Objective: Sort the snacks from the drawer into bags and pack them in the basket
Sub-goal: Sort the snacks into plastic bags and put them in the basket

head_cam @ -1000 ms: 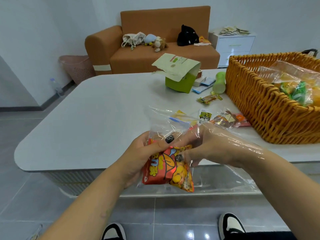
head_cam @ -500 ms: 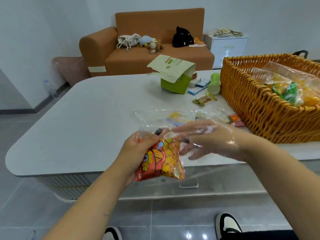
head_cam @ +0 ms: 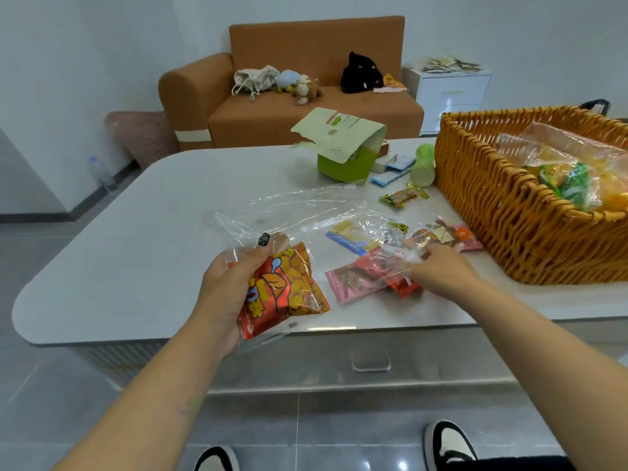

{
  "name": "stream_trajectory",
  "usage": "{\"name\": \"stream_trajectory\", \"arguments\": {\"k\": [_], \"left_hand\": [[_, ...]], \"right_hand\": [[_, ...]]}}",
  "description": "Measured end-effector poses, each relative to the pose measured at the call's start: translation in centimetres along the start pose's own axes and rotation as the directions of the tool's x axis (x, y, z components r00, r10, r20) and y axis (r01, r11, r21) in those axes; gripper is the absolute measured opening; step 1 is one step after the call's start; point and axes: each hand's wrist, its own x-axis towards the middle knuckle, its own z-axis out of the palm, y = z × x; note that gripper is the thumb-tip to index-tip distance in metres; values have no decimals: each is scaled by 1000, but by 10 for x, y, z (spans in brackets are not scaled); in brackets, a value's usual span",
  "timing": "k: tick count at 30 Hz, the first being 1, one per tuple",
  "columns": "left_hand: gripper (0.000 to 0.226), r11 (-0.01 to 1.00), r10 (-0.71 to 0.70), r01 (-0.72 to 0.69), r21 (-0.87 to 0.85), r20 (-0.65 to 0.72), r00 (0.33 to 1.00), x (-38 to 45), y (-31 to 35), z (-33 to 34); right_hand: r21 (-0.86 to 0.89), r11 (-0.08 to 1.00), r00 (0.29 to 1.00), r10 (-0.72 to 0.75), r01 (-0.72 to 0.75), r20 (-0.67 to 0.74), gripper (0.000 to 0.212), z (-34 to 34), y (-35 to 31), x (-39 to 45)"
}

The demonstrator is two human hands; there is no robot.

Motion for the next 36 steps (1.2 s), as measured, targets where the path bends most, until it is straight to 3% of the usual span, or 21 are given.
{"name": "stream_trajectory", "arguments": {"k": [2,3,5,7,8,10,11,14,16,17,20,25,27,30,32,35,36], "left_hand": [[24,1000,-3,3,6,2,1000,1,-1,0],[27,1000,-6,6,12,5,1000,1,-1,-1],[29,1000,-10,10,13,10,1000,0,-1,-2],[30,1000,-9,8,14,6,1000,0,-1,-4],[31,1000,-6,6,13,2,1000,0,-1,-5],[34,1000,-8,8,10,-6,1000,0,-1,-7],[34,1000,-9,10,8,-9,1000,0,-1,-8],[39,1000,-10,10,5,-6,1000,-1,-1,-9],[48,1000,-9,9,11,5,1000,-2,-1,-9],[53,1000,-7,7,14,11,1000,-2,-2,-10],[60,1000,-6,6,17,18,1000,-1,-2,-9],[63,1000,-8,8,8,32,999,-3,-3,0],[59,1000,-7,7,5,37,999,-4,-5,4],[58,1000,-8,7,18,40,999,-5,-8,9],[56,1000,-5,4,24,46,999,-6,-9,13],[52,999,-4,2,33,60,998,-6,-11,18],[51,999,-3,1,37,63,998,-6,-12,19]], "right_hand": [[-81,997,999,2,2,50,104,6,-8,0],[-101,995,998,14,-8,66,107,8,-10,1],[-17,998,995,64,-63,82,92,11,-12,4],[87,993,993,73,-81,98,46,9,-14,5],[90,994,995,62,-69,77,36,8,-14,5],[33,999,1000,4,-3,-10,39,4,-12,10],[-48,997,991,-67,62,-119,46,1,-10,10],[-258,941,840,-317,220,-440,57,-15,3,13],[-373,879,730,-460,296,-505,58,-21,18,15],[-432,848,722,-503,307,-475,59,-22,25,15],[-517,799,801,-510,307,-313,66,-12,46,12],[-416,791,764,-581,448,-282,63,-9,55,1],[-339,782,743,-613,523,-269,55,-7,55,-8],[-262,774,748,-629,576,-213,24,-7,55,-26],[-225,792,801,-594,567,-75,19,-7,61,-35],[-233,871,894,-382,433,233,50,-8,67,-46],[-246,884,903,-330,398,276,55,-8,66,-48]]}}
